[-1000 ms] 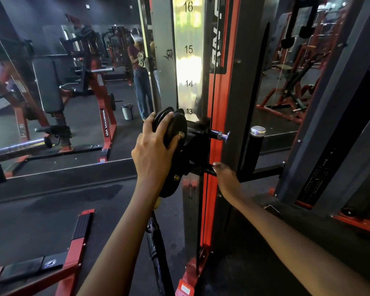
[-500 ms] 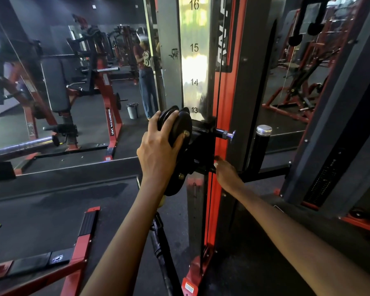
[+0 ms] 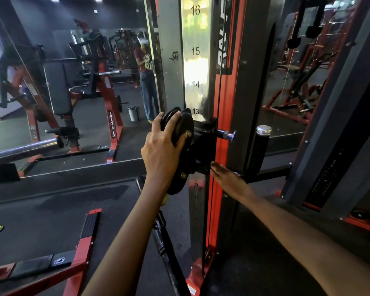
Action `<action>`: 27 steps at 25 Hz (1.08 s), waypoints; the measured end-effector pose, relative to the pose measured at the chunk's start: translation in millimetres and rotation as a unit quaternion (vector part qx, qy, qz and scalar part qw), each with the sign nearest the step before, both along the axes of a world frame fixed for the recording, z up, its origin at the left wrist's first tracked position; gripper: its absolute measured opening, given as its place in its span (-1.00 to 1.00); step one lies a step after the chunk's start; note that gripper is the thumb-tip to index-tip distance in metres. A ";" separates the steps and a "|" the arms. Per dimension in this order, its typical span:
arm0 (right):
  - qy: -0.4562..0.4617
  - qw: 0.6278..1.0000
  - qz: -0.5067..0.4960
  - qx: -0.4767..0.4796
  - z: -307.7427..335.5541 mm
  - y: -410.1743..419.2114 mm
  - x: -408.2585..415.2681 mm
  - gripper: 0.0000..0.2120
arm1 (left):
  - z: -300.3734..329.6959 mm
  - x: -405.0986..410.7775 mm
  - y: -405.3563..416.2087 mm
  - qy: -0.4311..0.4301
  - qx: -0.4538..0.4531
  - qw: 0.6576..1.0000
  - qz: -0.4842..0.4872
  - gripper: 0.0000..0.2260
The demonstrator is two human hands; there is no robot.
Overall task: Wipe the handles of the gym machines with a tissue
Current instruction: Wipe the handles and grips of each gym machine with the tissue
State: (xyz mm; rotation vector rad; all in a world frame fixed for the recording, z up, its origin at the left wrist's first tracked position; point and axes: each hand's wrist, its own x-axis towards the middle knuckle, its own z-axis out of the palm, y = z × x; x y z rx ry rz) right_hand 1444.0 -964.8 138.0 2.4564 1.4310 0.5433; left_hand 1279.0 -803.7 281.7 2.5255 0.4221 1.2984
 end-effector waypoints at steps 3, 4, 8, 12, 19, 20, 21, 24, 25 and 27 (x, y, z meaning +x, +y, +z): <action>-0.140 0.979 0.089 -0.121 -2.2 -39.0 24.7 -0.47 | 0.1 -0.7 -0.7 0.003 0.004 1.000 0.002 -0.54; -0.203 0.963 0.113 -0.134 1.2 -41.5 28.2 -0.51 | 0.2 -1.0 -0.7 0.003 0.003 1.000 0.003 -0.54; -0.288 0.916 0.121 -0.250 7.7 -15.0 13.7 -0.57 | -1.0 -1.4 0.2 0.001 0.004 1.000 0.001 -0.54; -0.297 0.916 0.117 -0.243 12.1 -30.1 12.8 -0.58 | -0.4 -1.8 -1.2 0.000 0.005 1.000 0.001 -0.55; -0.168 0.954 0.099 -0.227 17.7 -8.2 5.9 -0.73 | -1.7 -3.6 -5.7 0.002 0.003 1.000 0.000 -0.55; -0.152 0.960 0.087 -0.219 16.9 -4.4 8.3 -0.76 | 0.1 -3.3 -5.2 0.002 0.002 1.000 0.003 -0.55; -0.143 0.963 0.072 -0.218 17.6 -8.3 7.3 -0.79 | 1.8 -3.0 -4.5 0.002 0.000 1.000 0.008 -0.55; -0.119 0.971 0.052 -0.200 4.3 -43.4 9.1 -0.84 | 5.9 -1.7 -2.6 0.006 0.004 1.000 0.005 -0.55; -0.101 0.983 0.052 -0.144 2.7 -55.5 3.2 -0.84 | 7.2 -1.4 -1.7 0.006 0.005 1.000 0.012 -0.55; -0.060 0.996 0.060 0.023 -4.8 -73.2 -17.7 -0.82 | 3.8 -2.6 -5.8 0.011 -0.002 1.000 0.017 -0.55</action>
